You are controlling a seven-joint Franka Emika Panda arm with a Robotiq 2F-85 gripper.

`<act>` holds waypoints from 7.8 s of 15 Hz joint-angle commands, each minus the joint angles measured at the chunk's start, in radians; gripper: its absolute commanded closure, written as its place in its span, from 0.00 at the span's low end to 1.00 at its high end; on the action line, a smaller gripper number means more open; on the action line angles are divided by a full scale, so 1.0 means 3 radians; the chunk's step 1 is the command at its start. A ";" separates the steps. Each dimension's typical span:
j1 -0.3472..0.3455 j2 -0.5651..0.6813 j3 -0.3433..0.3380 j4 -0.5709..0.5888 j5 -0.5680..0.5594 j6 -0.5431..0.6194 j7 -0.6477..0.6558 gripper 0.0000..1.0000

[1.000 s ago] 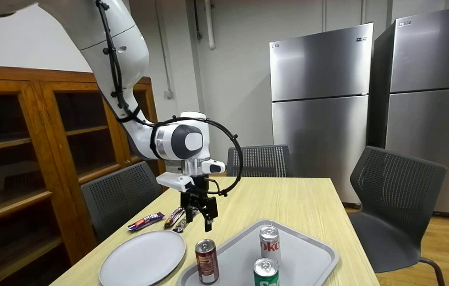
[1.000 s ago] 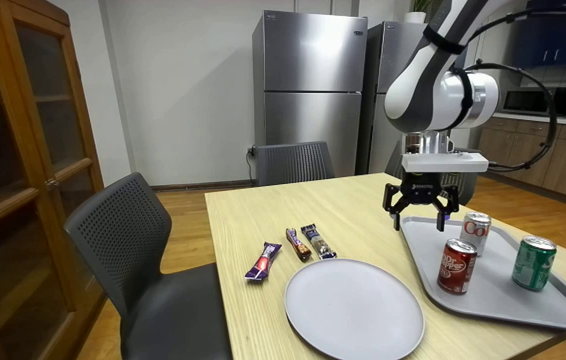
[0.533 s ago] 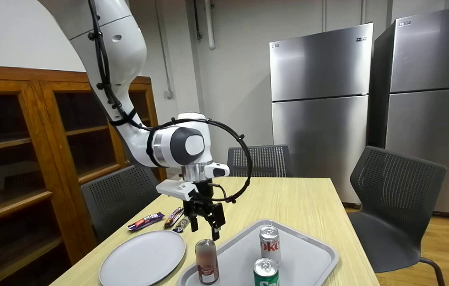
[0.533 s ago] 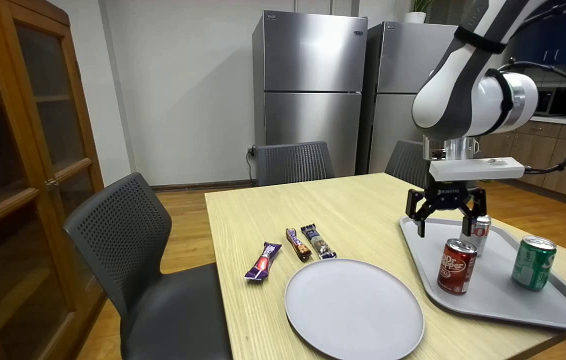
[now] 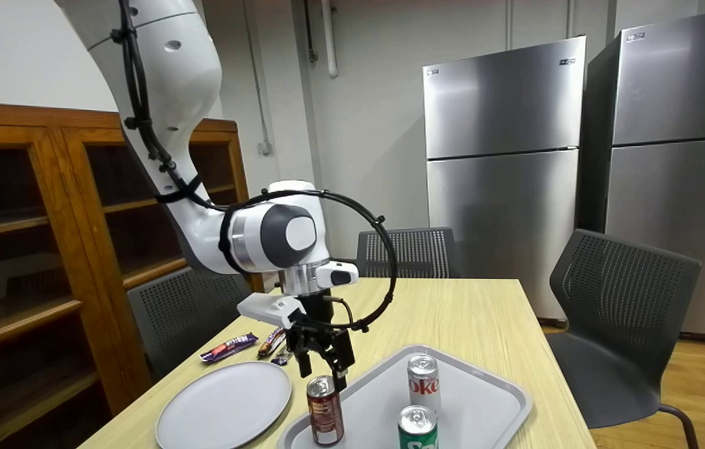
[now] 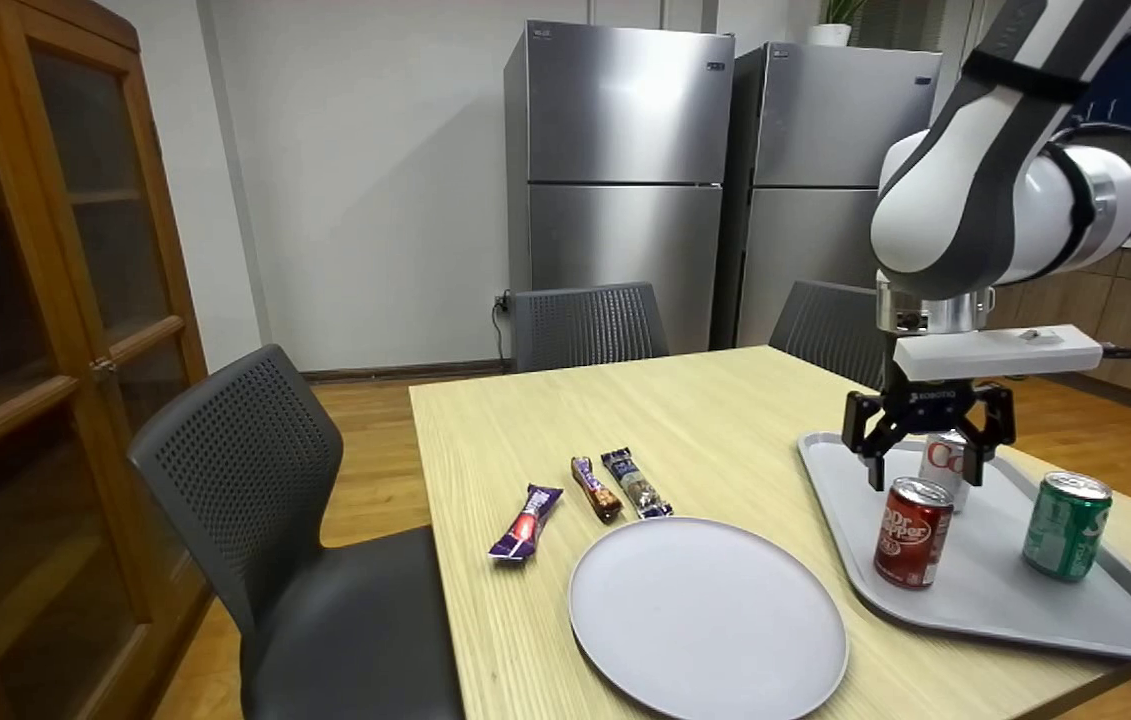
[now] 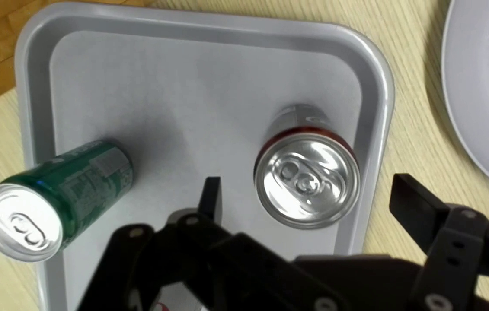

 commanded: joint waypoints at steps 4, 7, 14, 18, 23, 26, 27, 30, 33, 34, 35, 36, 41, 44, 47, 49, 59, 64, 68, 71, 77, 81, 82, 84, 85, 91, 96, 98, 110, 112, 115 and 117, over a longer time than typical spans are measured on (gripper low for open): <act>-0.0042 -0.0221 -0.0006 -0.0289 -0.0172 0.0087 0.0210 0.00; -0.0028 -0.0191 -0.0018 -0.0305 -0.0210 0.0166 0.0233 0.00; -0.0023 -0.0112 -0.0027 -0.0308 -0.0248 0.0376 0.0186 0.00; -0.0003 -0.0038 -0.0043 -0.0269 -0.0259 0.0430 0.0203 0.00; 0.0017 0.0076 -0.0052 -0.0210 -0.0218 0.0524 0.0183 0.00; 0.0039 0.0142 -0.0064 -0.0168 -0.0208 0.0581 0.0176 0.00; 0.0041 0.0160 -0.0061 -0.0152 -0.0195 0.0586 0.0165 0.00; 0.0054 0.0206 -0.0060 -0.0112 -0.0176 0.0597 0.0146 0.28; 0.0088 0.0206 -0.0075 -0.0098 -0.0186 0.0586 0.0166 0.51; 0.0111 0.0196 -0.0088 -0.0098 -0.0204 0.0578 0.0187 0.59; 0.0135 0.0178 -0.0096 -0.0100 -0.0222 0.0568 0.0206 0.60; 0.0172 0.0155 -0.0112 -0.0111 -0.0251 0.0554 0.0236 0.60; 0.0409 0.0020 -0.0175 -0.0158 -0.0390 0.0519 0.0405 0.60; 0.0631 -0.0041 -0.0219 -0.0131 -0.0606 0.0479 0.0686 0.60; 0.0815 -0.0086 -0.0208 -0.0073 -0.0836 0.0410 0.1002 0.60; 0.0894 -0.0096 -0.0183 -0.0033 -0.0970 0.0336 0.1237 0.60; 0.0920 -0.0157 0.0025 0.0018 -0.1108 0.0212 0.1580 0.60; 0.0919 -0.0117 0.0204 0.0179 -0.1077 0.0136 0.1561 0.60; 0.0922 -0.0050 0.0363 0.0299 -0.1022 0.0118 0.1542 0.60; 0.0925 0.0014 0.0476 0.0376 -0.0972 0.0123 0.1518 0.60; 0.0960 0.0155 0.0601 0.0532 -0.0911 0.0135 0.1498 0.60; 0.0975 0.0229 0.0656 0.0599 -0.0833 0.0144 0.1448 0.60; 0.0982 0.0252 0.0664 0.0618 -0.0816 0.0147 0.1445 0.60; 0.0974 0.0268 0.0702 0.0624 -0.0754 0.0165 0.1400 0.60; 0.0979 0.0281 0.0711 0.0634 -0.0733 0.0165 0.1401 0.60; 0.0985 0.0331 0.0739 0.0648 -0.0610 0.0184 0.1358 0.60; 0.0981 0.0357 0.0733 0.0639 -0.0565 0.0207 0.1318 0.60; 0.0980 0.0368 0.0728 0.0635 -0.0560 0.0213 0.1305 0.60; 0.0988 0.0376 0.0700 0.0612 -0.0549 0.0194 0.1295 0.02; 0.0992 0.0365 0.0693 0.0602 -0.0555 0.0197 0.1303 0.00; 0.1011 0.0330 0.0670 0.0584 -0.0587 0.0194 0.1335 0.00; 0.1030 0.0296 0.0649 0.0569 -0.0619 0.0193 0.1368 0.00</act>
